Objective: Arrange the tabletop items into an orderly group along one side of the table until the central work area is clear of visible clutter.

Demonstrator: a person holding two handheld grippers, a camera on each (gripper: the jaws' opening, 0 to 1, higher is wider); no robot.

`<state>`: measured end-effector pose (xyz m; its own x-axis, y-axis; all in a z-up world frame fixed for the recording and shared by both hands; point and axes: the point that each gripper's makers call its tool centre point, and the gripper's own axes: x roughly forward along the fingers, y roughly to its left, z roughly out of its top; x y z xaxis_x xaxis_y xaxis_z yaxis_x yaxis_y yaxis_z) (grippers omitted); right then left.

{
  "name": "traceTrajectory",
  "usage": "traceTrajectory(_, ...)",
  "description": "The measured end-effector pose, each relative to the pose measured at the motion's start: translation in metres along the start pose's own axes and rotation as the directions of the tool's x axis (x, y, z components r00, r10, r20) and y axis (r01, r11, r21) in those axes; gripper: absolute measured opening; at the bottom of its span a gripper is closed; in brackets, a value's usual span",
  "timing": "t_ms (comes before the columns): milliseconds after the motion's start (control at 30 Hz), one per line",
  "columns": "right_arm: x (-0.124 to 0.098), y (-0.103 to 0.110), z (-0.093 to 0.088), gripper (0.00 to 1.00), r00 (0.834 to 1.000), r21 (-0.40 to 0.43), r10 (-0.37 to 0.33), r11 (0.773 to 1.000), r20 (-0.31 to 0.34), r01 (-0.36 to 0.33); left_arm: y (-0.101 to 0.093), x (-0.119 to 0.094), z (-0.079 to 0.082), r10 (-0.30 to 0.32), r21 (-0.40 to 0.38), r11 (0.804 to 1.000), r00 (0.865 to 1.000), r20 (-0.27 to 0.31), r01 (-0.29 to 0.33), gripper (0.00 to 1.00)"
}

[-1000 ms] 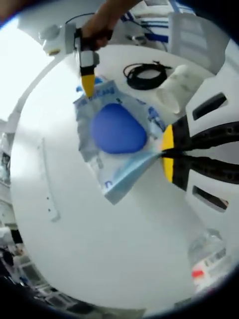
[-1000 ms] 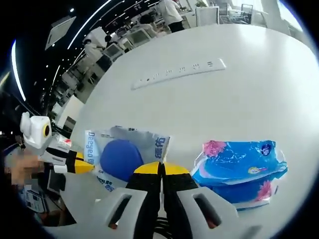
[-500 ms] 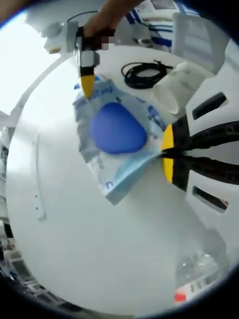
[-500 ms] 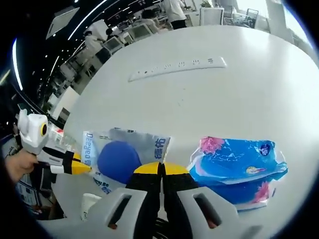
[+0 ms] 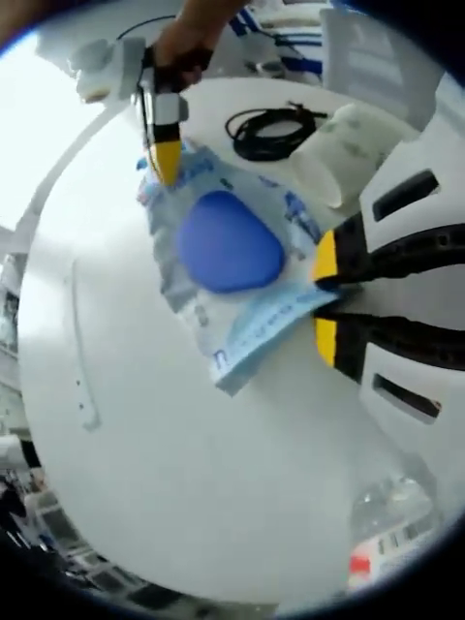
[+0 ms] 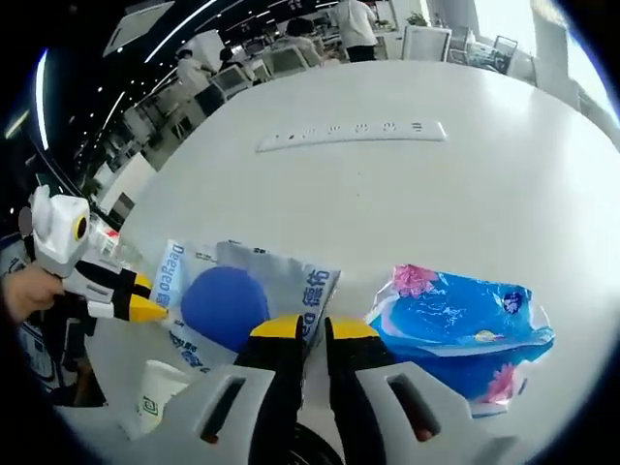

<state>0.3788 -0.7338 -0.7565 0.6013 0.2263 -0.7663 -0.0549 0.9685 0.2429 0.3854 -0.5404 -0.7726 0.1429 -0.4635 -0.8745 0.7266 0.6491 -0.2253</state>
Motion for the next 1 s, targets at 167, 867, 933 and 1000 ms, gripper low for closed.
traceTrajectory(167,-0.007,0.002,0.003,0.11,1.000,-0.015,0.003,1.000,0.017,-0.003,0.000,-0.005,0.001,0.008,0.016,1.000,1.000,0.011,-0.008,0.19)
traceTrajectory(867,-0.054,0.036,-0.002,0.36,0.995,-0.152,0.026,0.988,0.101,-0.010,-0.021,-0.046,-0.009,0.004,0.086,0.996,0.988,0.153,-0.017,0.45)
traceTrajectory(933,-0.060,0.037,-0.004,0.39,0.993,-0.150,0.019,0.989,0.115,-0.001,-0.023,-0.049,-0.011,0.005,0.092,0.996,0.986,0.169,-0.020,0.47)
traceTrajectory(1000,-0.065,0.038,-0.005,0.41,0.992,-0.146,0.019,0.989,0.125,0.000,-0.025,-0.053,-0.012,0.006,0.097,0.995,0.982,0.186,-0.025,0.49)
